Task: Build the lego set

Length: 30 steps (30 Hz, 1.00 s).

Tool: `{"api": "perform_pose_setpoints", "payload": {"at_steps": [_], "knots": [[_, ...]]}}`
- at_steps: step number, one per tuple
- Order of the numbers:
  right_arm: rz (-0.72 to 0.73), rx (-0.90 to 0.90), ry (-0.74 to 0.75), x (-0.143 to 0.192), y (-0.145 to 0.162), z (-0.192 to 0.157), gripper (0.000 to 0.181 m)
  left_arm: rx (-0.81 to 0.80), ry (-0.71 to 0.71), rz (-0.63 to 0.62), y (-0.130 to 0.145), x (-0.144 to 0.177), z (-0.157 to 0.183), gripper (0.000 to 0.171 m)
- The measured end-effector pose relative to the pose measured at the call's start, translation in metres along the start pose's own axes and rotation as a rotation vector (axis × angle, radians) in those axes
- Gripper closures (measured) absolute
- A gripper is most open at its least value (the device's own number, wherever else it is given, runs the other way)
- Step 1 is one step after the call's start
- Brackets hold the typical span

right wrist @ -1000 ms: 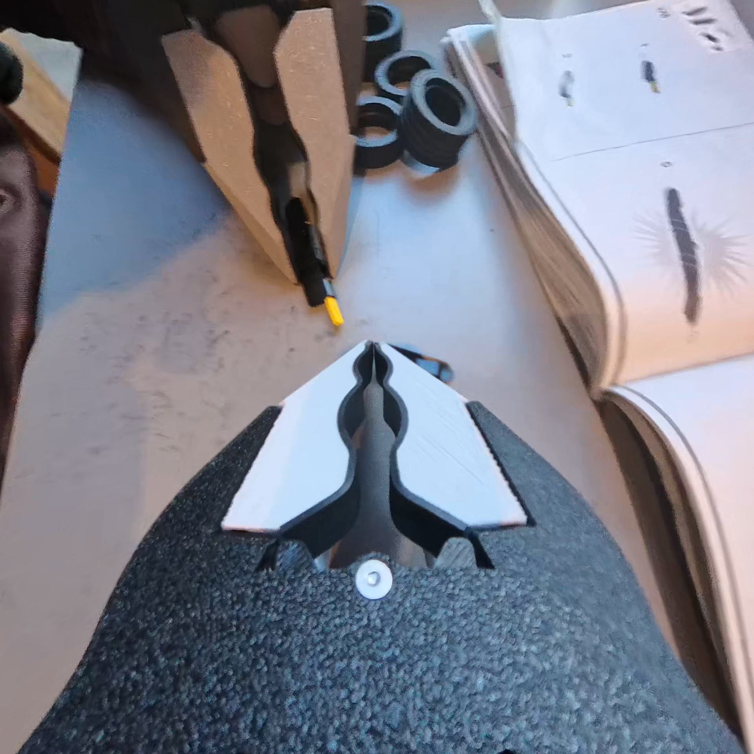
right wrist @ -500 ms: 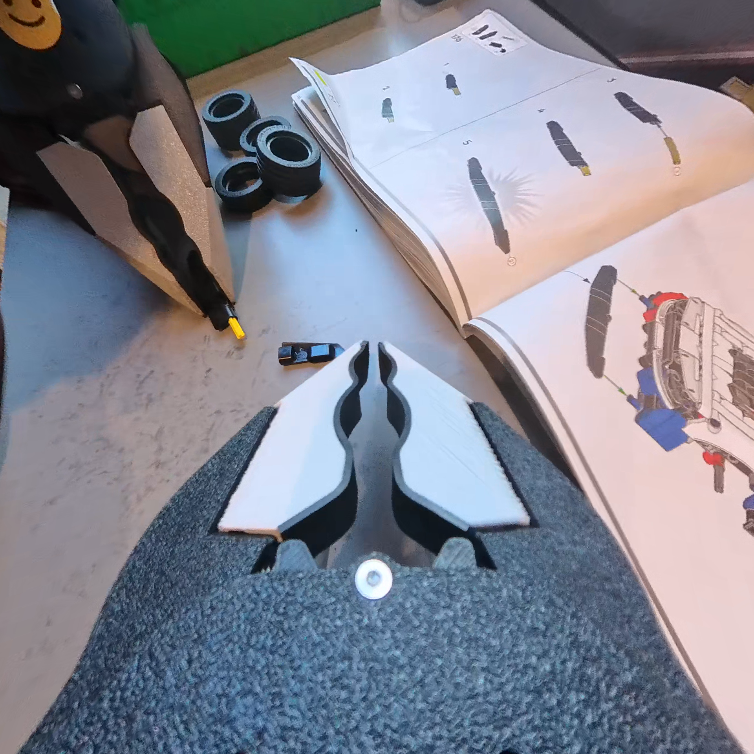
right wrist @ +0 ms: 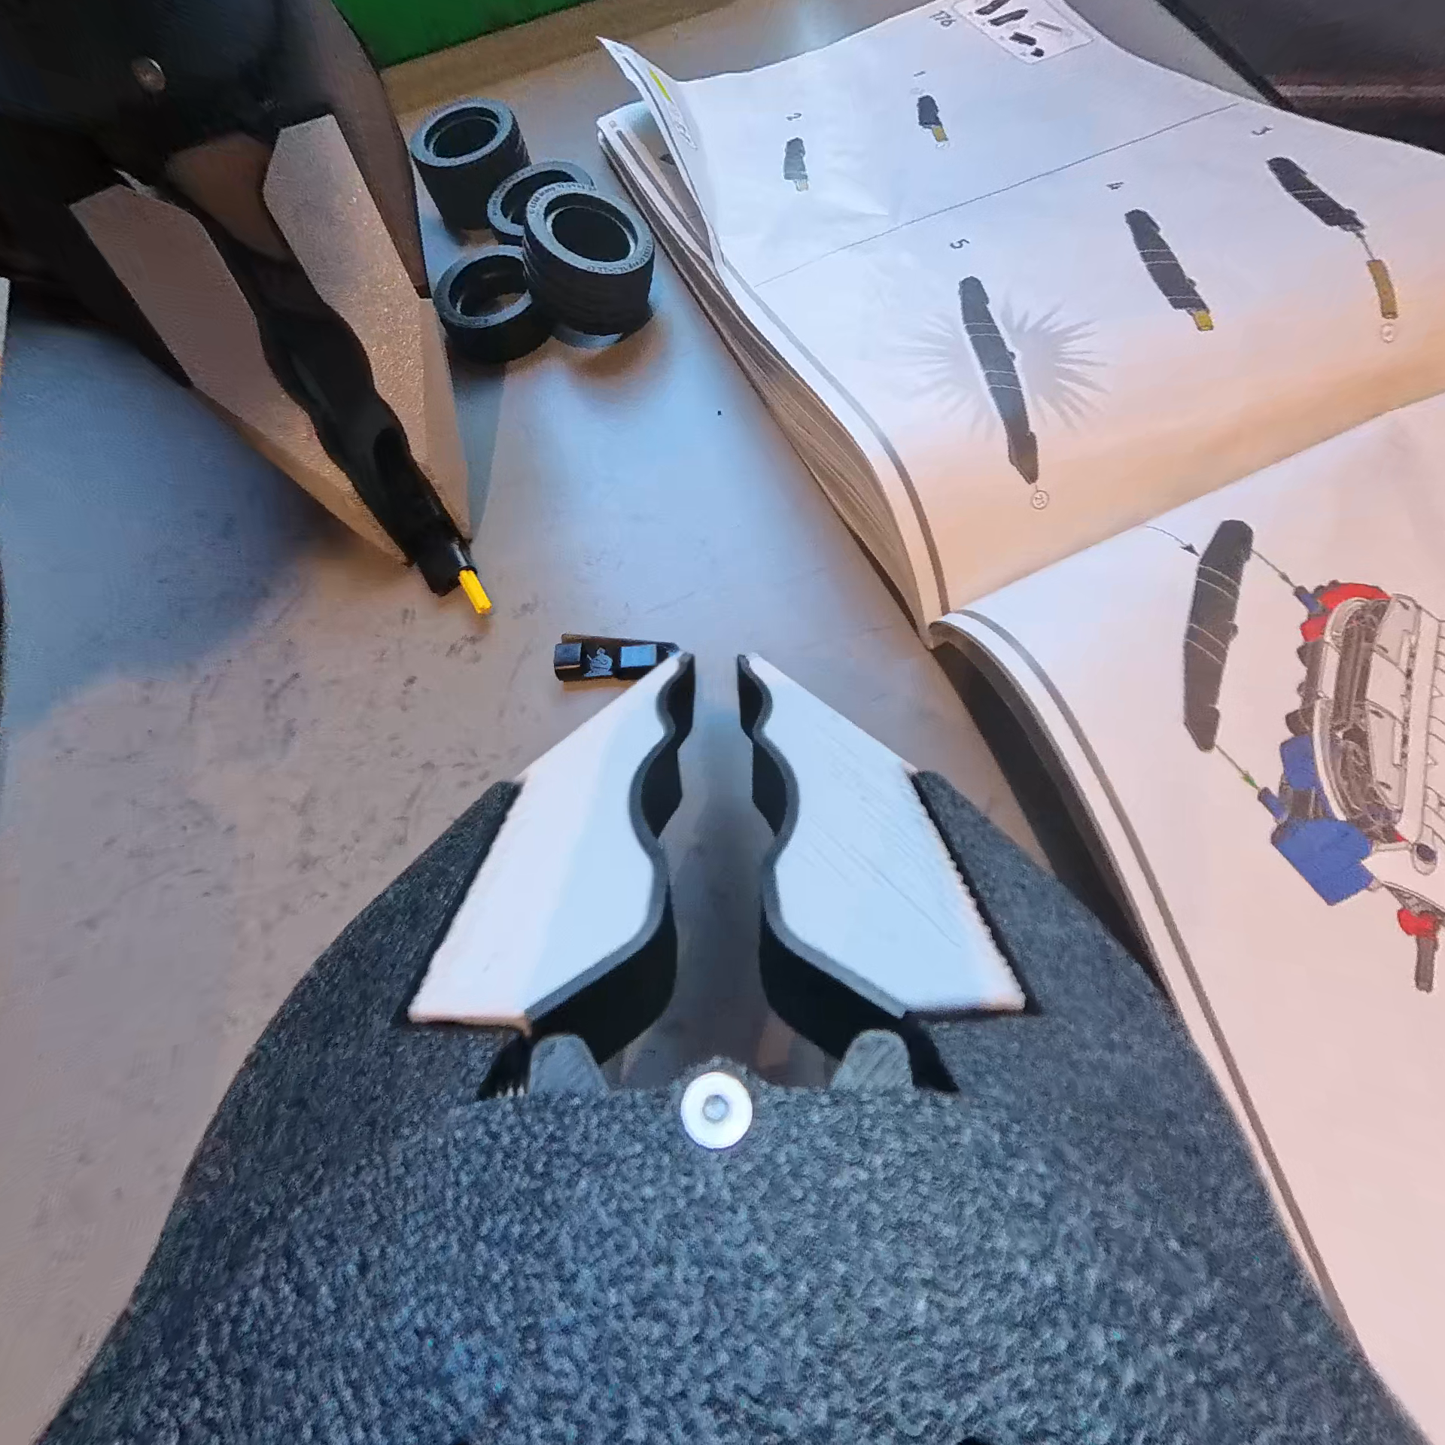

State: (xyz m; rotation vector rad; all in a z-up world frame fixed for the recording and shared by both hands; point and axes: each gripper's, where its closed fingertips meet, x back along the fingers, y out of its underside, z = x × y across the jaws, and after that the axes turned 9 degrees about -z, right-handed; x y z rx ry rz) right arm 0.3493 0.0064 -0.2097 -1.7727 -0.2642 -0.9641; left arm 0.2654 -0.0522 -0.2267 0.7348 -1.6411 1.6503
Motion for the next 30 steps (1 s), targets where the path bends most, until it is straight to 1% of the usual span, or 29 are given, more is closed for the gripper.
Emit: {"api": "perform_pose_setpoints", "payload": {"at_steps": [2, 7, 11, 14, 16, 18, 19, 26, 28, 30], "knots": [[-0.008, 0.006, -0.016, -0.002, 0.000, -0.003, 0.165, 0.000, -0.001, 0.000, 0.000, 0.000, 0.000, 0.158], [-0.039, 0.020, -0.052, -0.010, 0.000, -0.012, 0.154, -0.005, -0.013, -0.001, 0.000, 0.000, -0.001, 0.158], [-0.094, 0.047, -0.043, -0.018, 0.004, -0.015, 0.151, -0.016, -0.019, -0.003, 0.001, 0.001, 0.000, 0.155], [-0.112, 0.052, -0.052, -0.020, 0.006, -0.017, 0.152, -0.016, -0.029, -0.003, 0.003, 0.002, -0.001, 0.151], [-0.113, 0.065, -0.045, -0.020, 0.006, -0.018, 0.161, -0.019, -0.036, -0.004, 0.004, 0.003, -0.001, 0.149], [-0.110, 0.090, -0.030, -0.020, 0.006, -0.019, 0.162, -0.038, -0.030, -0.004, 0.006, 0.005, 0.001, 0.148], [-0.106, 0.102, -0.023, -0.020, 0.006, -0.020, 0.168, -0.054, -0.024, -0.005, 0.007, 0.006, 0.003, 0.148], [-0.076, 0.111, -0.008, -0.017, 0.002, -0.023, 0.168, -0.101, -0.008, -0.009, 0.015, 0.019, 0.005, 0.135], [-0.057, 0.107, 0.001, -0.015, 0.000, -0.022, 0.168, -0.142, -0.002, 0.019, 0.014, 0.028, 0.009, 0.134], [-0.035, 0.106, 0.010, -0.013, -0.002, -0.022, 0.168, -0.156, 0.000, 0.045, 0.013, 0.038, 0.010, 0.129]]}}
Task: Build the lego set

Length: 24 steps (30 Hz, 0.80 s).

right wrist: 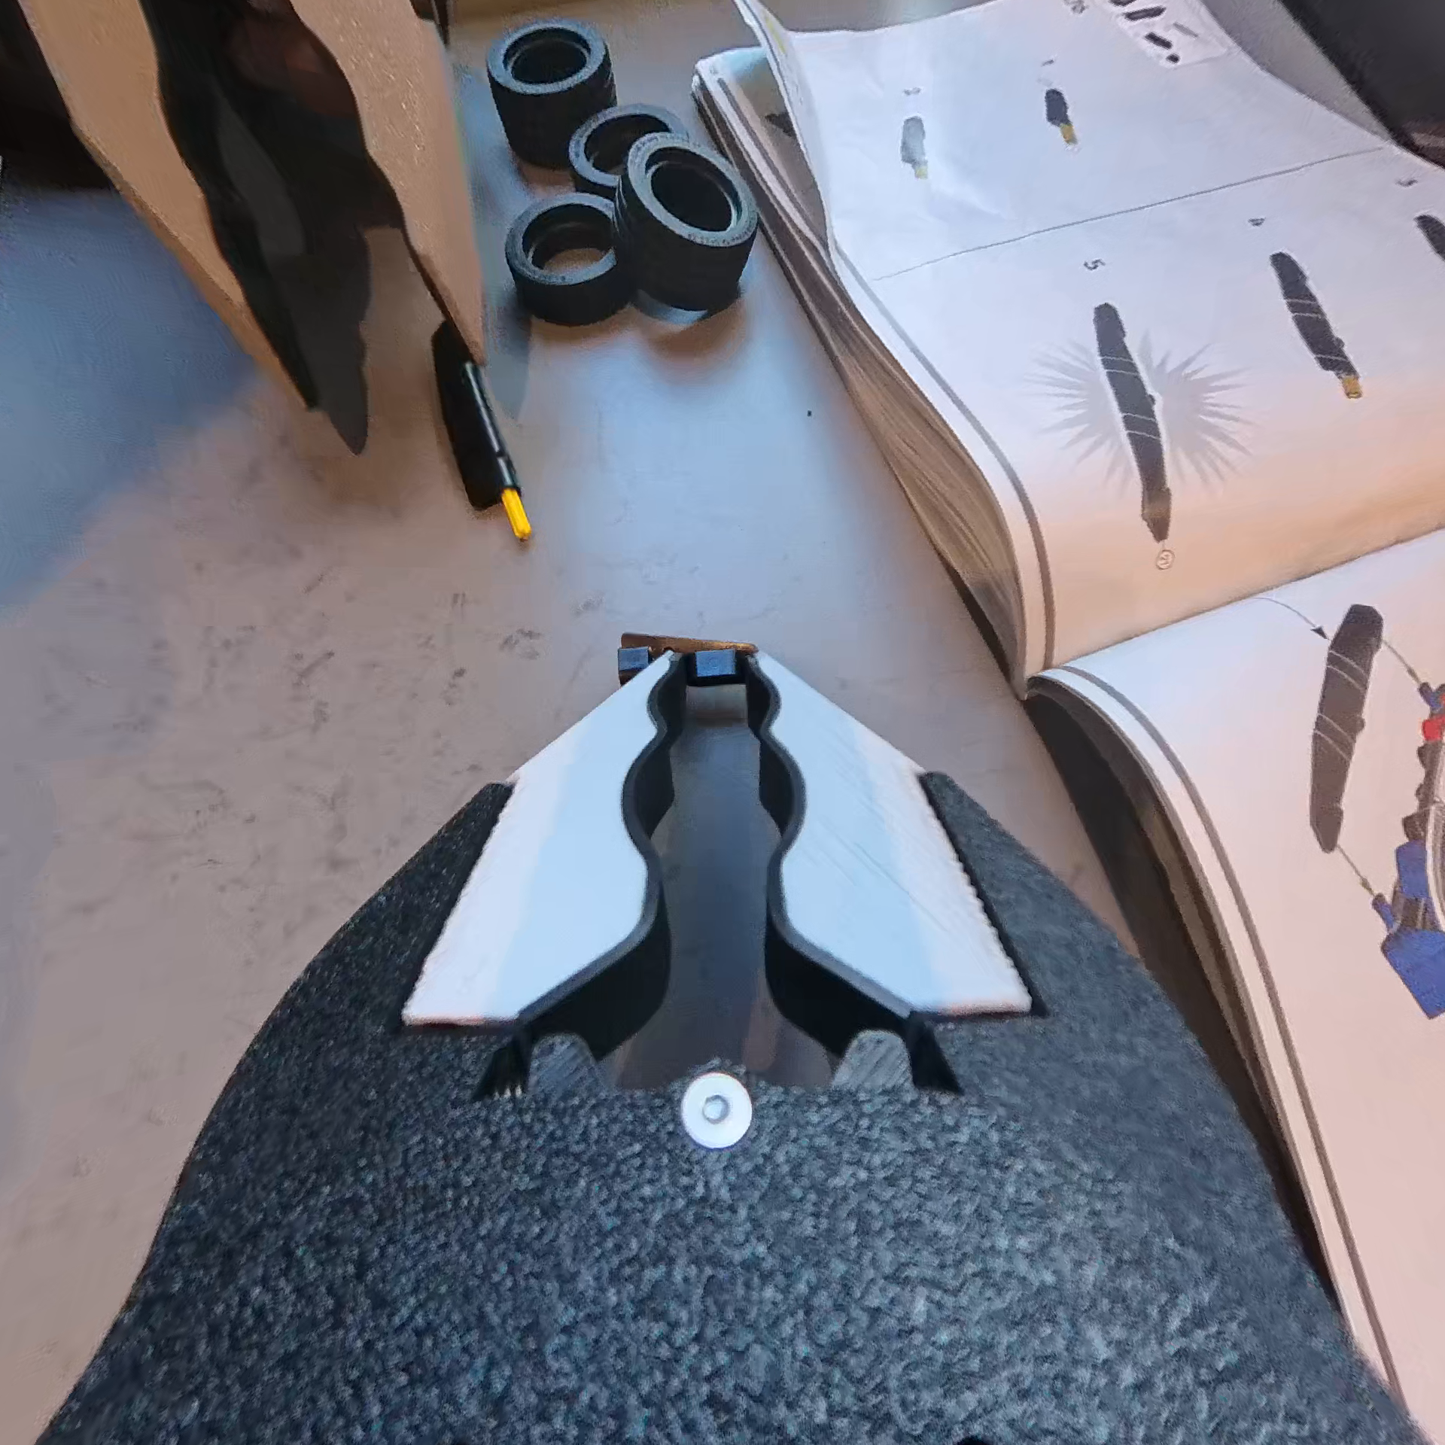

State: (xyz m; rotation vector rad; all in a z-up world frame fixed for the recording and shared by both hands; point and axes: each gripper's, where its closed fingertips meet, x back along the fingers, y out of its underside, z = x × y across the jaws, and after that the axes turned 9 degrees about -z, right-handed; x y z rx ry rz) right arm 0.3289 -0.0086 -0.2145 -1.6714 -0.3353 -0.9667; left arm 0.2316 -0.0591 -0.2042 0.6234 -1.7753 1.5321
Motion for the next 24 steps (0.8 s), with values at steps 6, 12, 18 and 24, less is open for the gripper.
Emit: {"api": "perform_pose_setpoints", "payload": {"at_steps": [6, 12, 18, 24], "knots": [[0.138, 0.039, 0.050, 0.009, -0.025, -0.006, 0.168, 0.034, -0.093, 0.083, -0.009, 0.022, -0.017, 0.135], [0.253, 0.121, 0.153, 0.015, -0.055, -0.015, 0.168, 0.319, -0.024, 0.158, -0.026, 0.008, -0.034, 0.143], [0.275, 0.197, 0.237, 0.017, -0.064, -0.021, 0.168, 0.474, 0.097, 0.209, -0.045, -0.006, -0.029, 0.142], [0.279, 0.256, 0.290, 0.018, -0.068, -0.025, 0.168, 0.554, 0.221, 0.331, -0.064, 0.000, -0.027, 0.152]]}}
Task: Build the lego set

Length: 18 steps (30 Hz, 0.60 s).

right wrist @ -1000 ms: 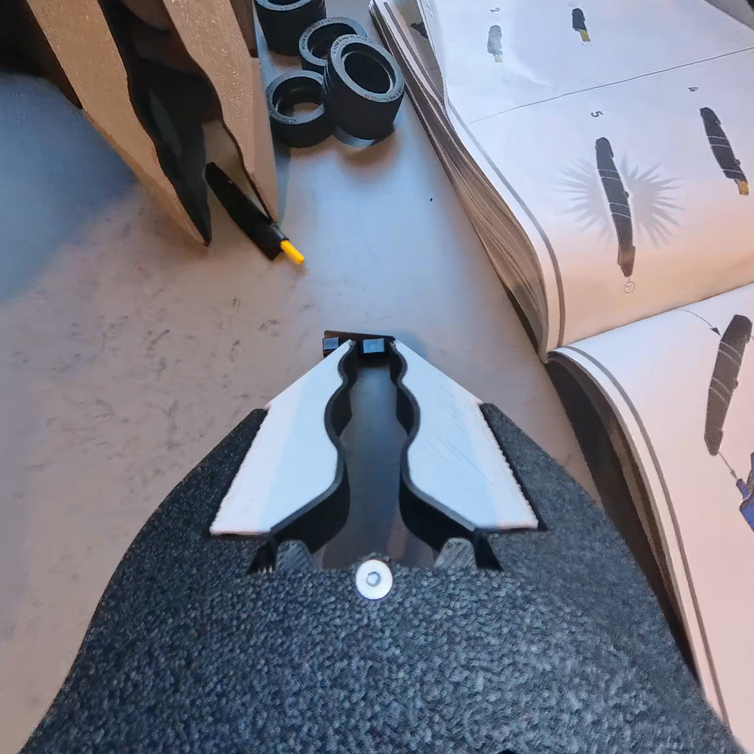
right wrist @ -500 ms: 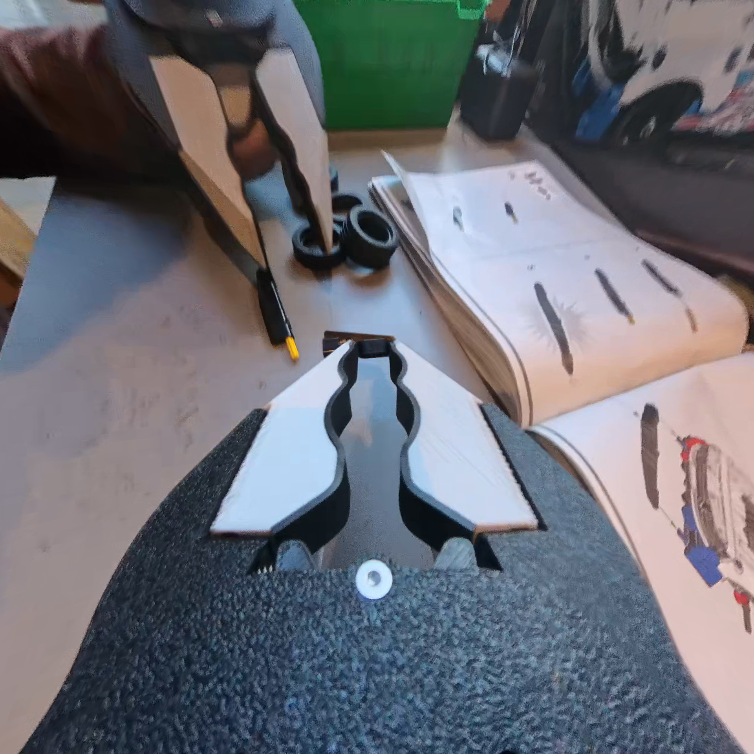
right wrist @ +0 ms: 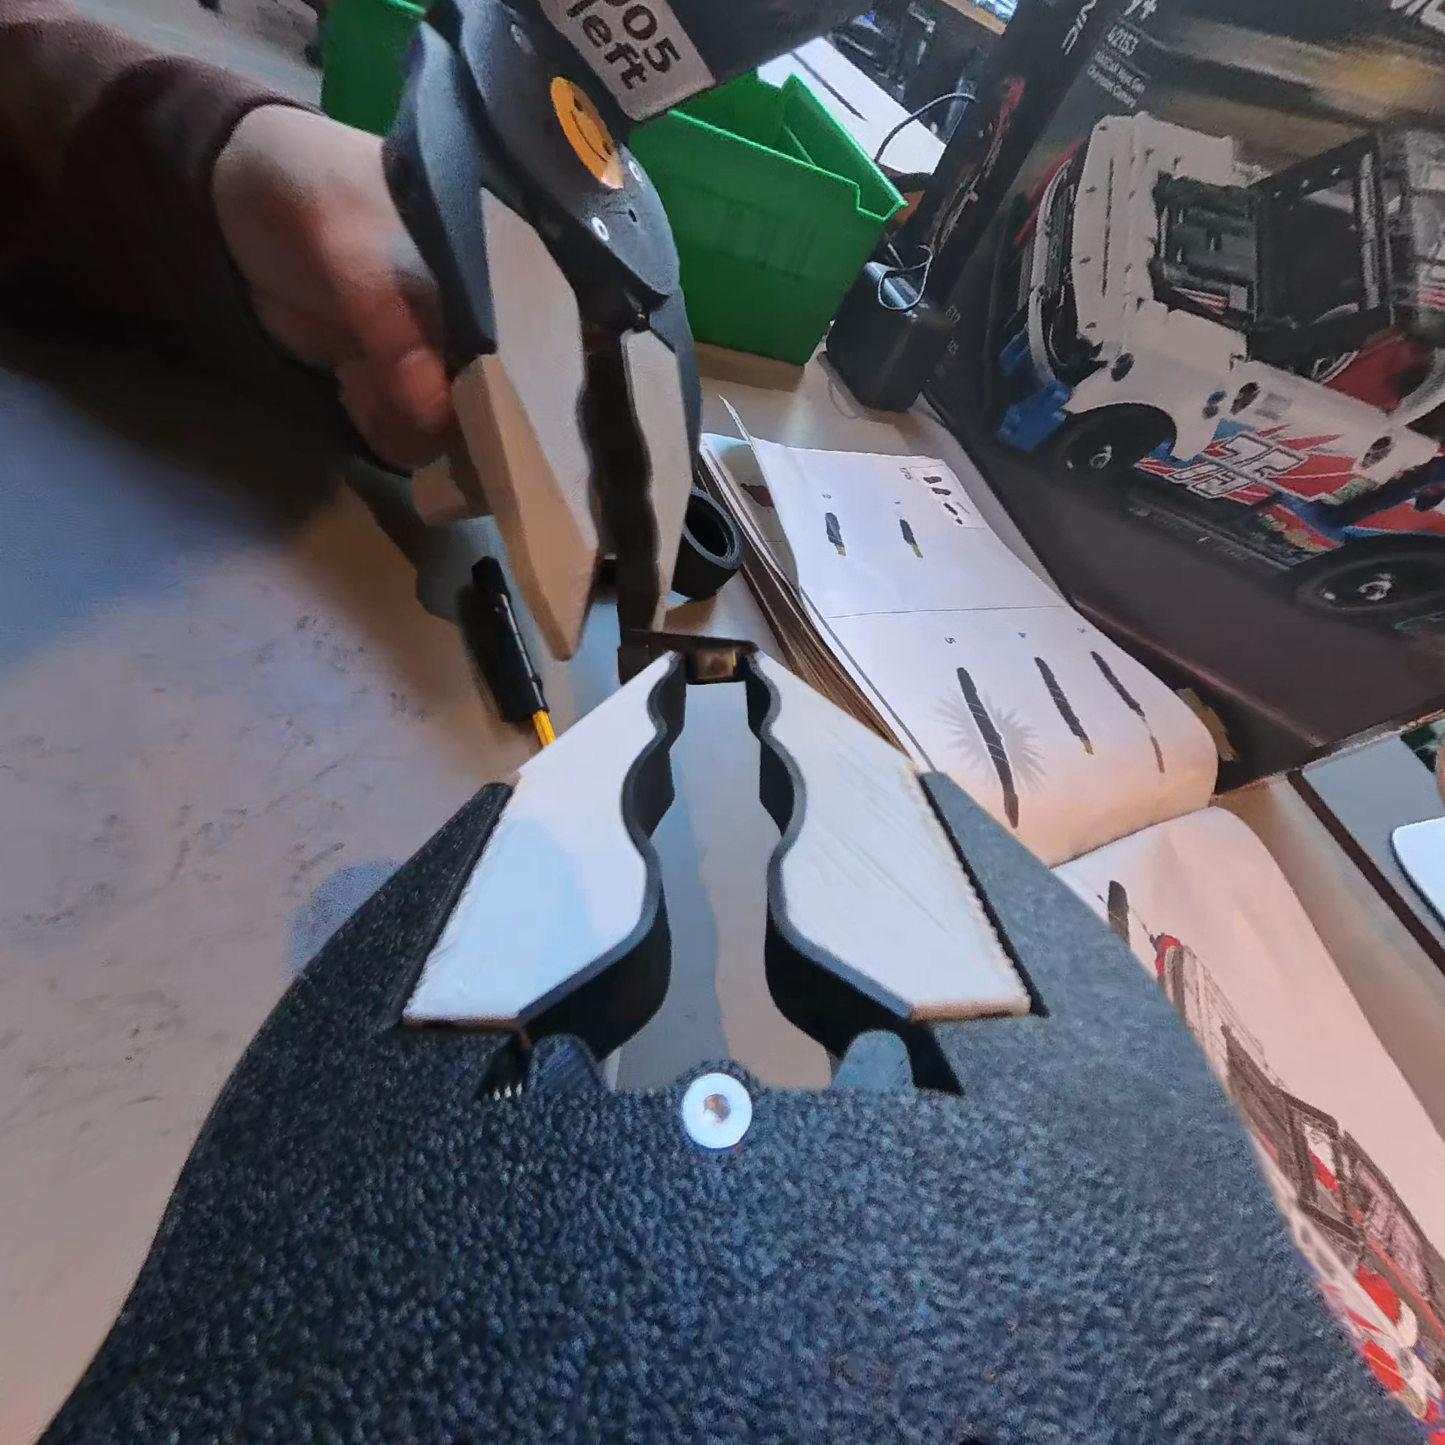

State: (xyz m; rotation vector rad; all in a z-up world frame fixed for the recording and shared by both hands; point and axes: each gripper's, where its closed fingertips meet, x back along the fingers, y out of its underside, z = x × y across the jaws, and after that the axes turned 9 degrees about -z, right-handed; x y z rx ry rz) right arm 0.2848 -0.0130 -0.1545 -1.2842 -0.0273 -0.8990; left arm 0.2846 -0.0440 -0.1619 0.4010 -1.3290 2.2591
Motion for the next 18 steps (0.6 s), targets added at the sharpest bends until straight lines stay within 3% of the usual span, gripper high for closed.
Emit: {"api": "perform_pose_setpoints", "payload": {"at_steps": [2, 8, 18], "knots": [[0.003, 0.009, 0.010, 0.001, -0.001, 0.000, 0.168, 0.007, -0.028, 0.011, -0.002, 0.001, -0.006, 0.165], [-0.013, 0.002, 0.021, 0.000, 0.001, 0.002, 0.168, -0.067, -0.108, -0.011, -0.002, 0.001, -0.010, 0.170], [-0.120, -0.049, -0.058, -0.003, 0.029, 0.000, 0.176, -0.530, -0.601, -0.314, 0.026, -0.002, -0.043, 0.171]]}}
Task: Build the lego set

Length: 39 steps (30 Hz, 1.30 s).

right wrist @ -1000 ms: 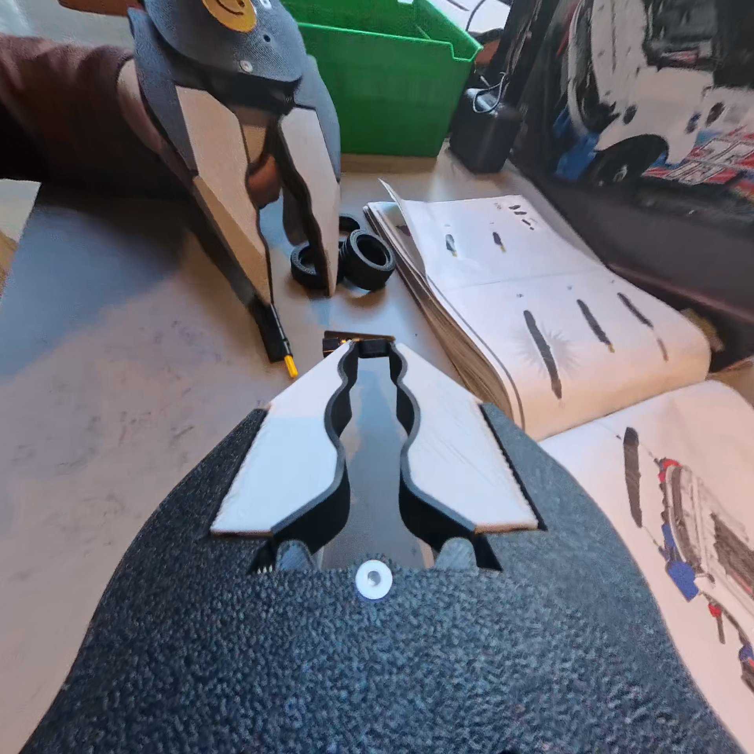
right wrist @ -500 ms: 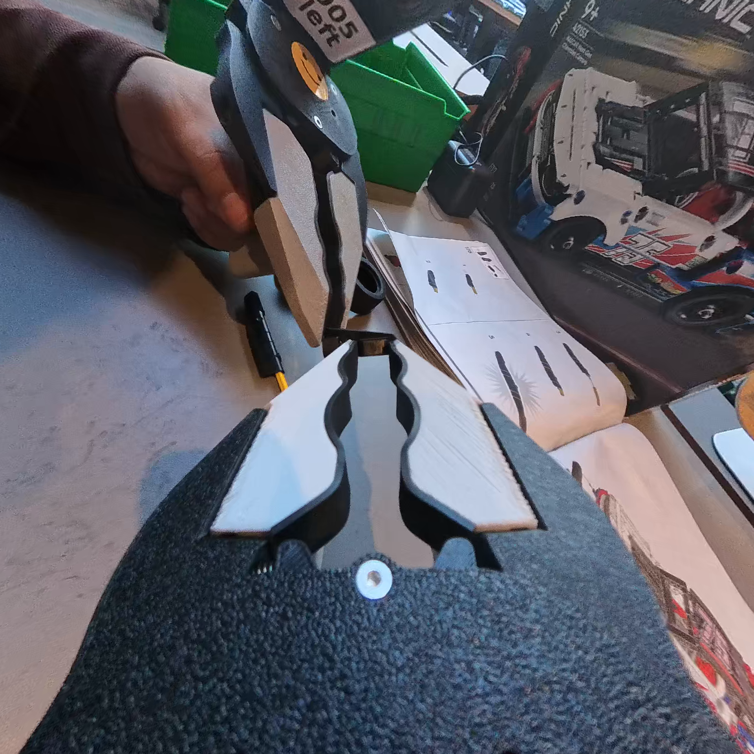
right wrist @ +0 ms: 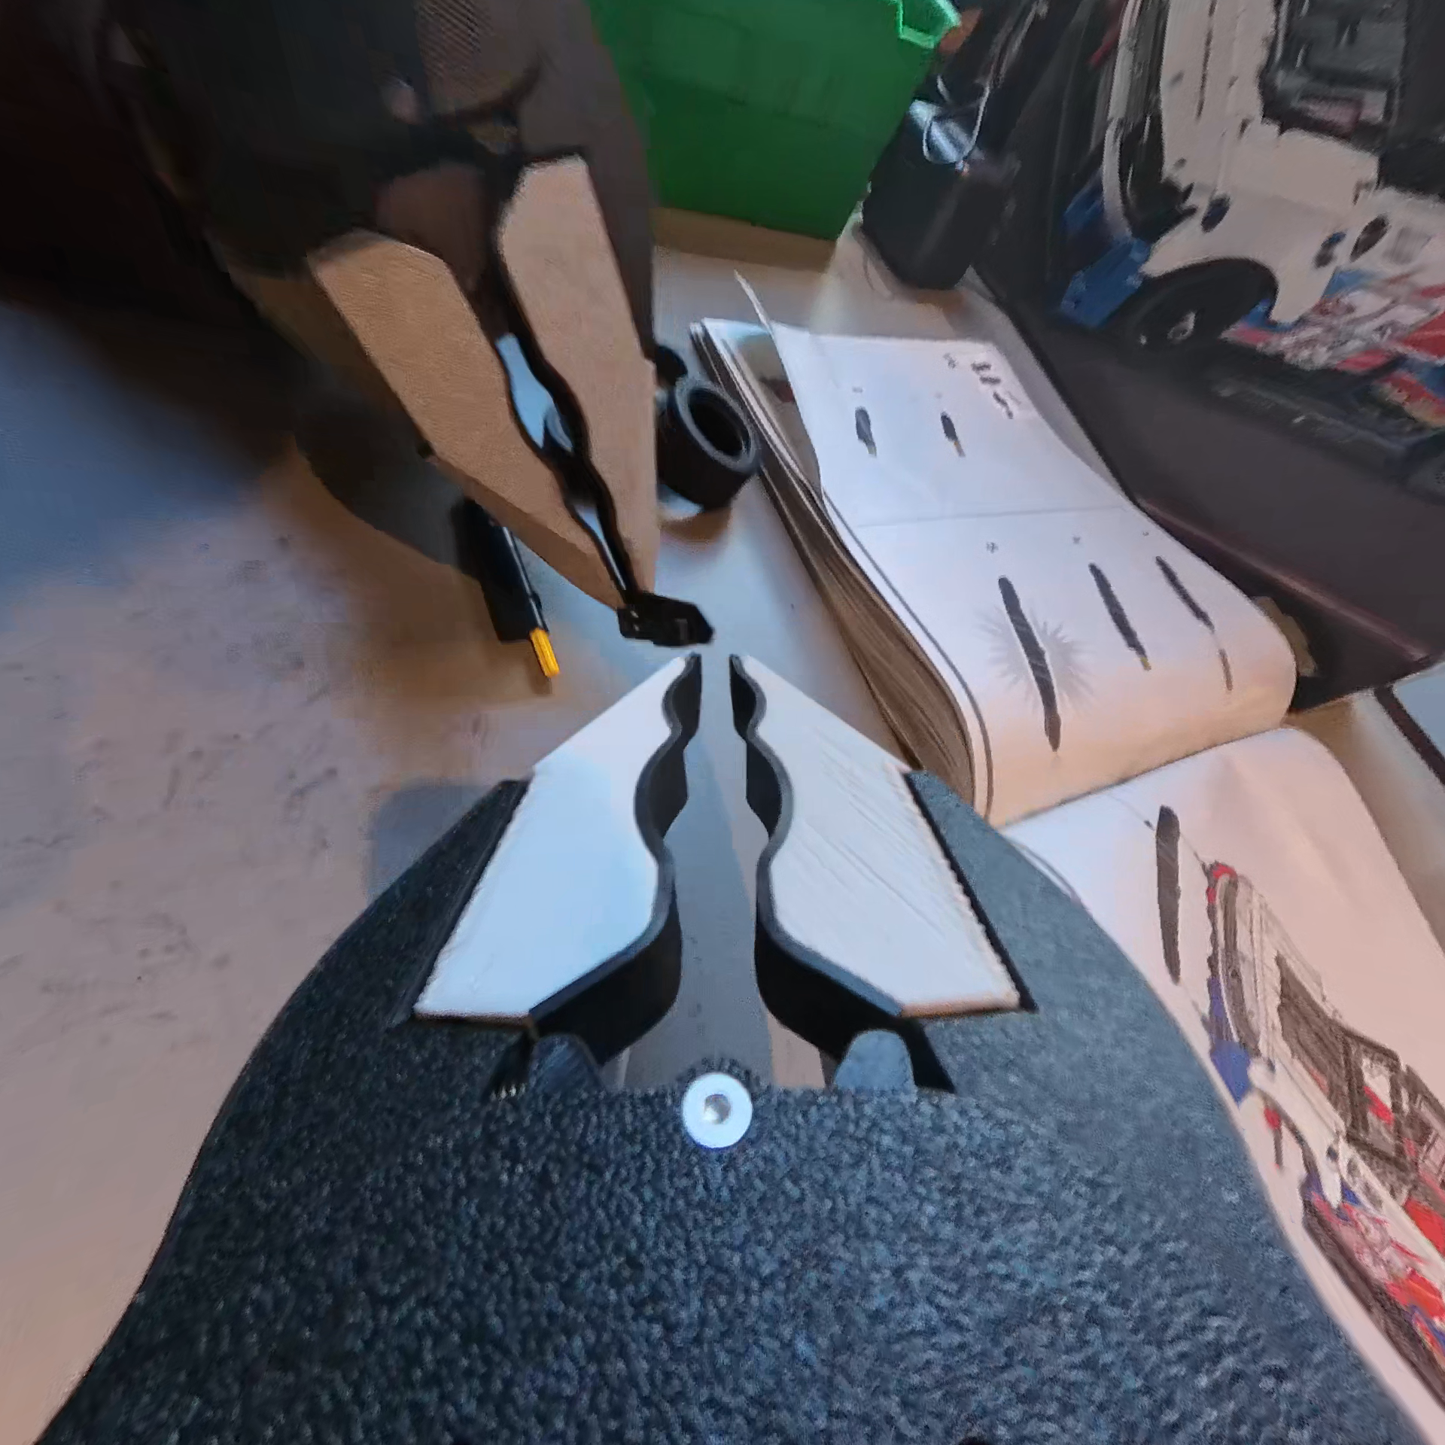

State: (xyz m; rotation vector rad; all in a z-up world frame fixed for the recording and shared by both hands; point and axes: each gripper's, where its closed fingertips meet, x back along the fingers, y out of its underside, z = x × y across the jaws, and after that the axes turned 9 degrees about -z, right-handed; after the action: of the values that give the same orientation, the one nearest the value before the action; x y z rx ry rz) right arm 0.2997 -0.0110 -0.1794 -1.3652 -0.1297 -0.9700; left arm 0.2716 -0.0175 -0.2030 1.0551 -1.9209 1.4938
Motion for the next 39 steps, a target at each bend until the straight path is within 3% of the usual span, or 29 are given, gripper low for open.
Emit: {"api": "perform_pose_setpoints", "payload": {"at_steps": [8, 11, 20, 22, 25, 29, 39], "knots": [[-0.014, -0.201, -0.242, -0.003, 0.003, -0.015, 0.152, -0.444, -0.379, -0.163, 0.007, -0.005, -0.006, 0.171], [-0.079, -0.100, -0.176, -0.010, 0.009, -0.019, 0.165, -0.509, -0.393, -0.199, 0.011, -0.013, 0.001, 0.171], [-0.164, 0.192, -0.006, -0.010, 0.021, -0.022, 0.174, -0.505, -0.409, -0.159, 0.000, -0.013, 0.004, 0.171], [-0.184, 0.305, 0.055, -0.006, 0.027, -0.021, 0.175, -0.421, -0.333, -0.102, -0.003, -0.013, 0.008, 0.171], [-0.170, 0.492, 0.138, -0.001, 0.030, -0.023, 0.175, -0.190, -0.100, -0.020, -0.003, -0.004, 0.011, 0.151], [-0.169, 0.609, 0.152, -0.004, 0.040, -0.031, 0.175, -0.004, 0.215, 0.087, 0.002, 0.023, 0.021, 0.144], [-0.131, 0.425, 0.071, 0.010, 0.046, -0.026, 0.152, 0.024, 0.305, -0.097, 0.040, 0.011, 0.030, 0.132]]}}
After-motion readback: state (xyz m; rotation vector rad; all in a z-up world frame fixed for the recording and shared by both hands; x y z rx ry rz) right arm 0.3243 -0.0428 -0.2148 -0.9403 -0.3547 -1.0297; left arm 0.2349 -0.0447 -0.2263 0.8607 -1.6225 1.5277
